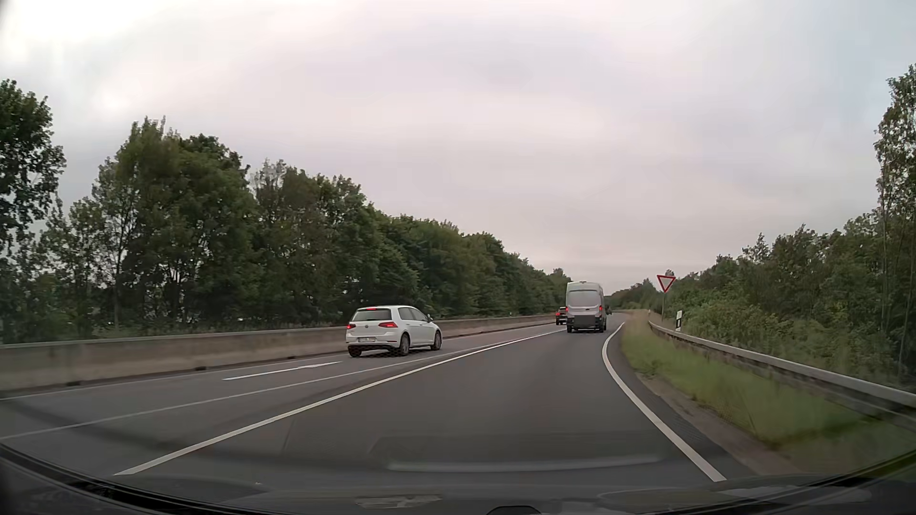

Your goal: Follow the waypoints while adhering to traffic rules and regulations

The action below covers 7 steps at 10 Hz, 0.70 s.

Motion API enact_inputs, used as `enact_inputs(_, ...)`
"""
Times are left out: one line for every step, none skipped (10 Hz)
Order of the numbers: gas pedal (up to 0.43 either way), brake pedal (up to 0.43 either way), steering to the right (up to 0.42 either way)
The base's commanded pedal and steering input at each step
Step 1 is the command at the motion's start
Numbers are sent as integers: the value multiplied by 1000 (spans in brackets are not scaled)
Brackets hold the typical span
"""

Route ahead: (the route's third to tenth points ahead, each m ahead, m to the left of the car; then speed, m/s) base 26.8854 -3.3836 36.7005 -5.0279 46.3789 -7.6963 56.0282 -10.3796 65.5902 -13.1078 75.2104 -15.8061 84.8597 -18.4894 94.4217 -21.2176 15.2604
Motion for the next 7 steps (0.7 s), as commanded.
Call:
enact_inputs(268, 0, 73)
enact_inputs(268, 0, 73)
enact_inputs(268, 0, 73)
enact_inputs(268, 0, 73)
enact_inputs(268, 0, 72)
enact_inputs(268, 0, 72)
enact_inputs(268, 0, 70)
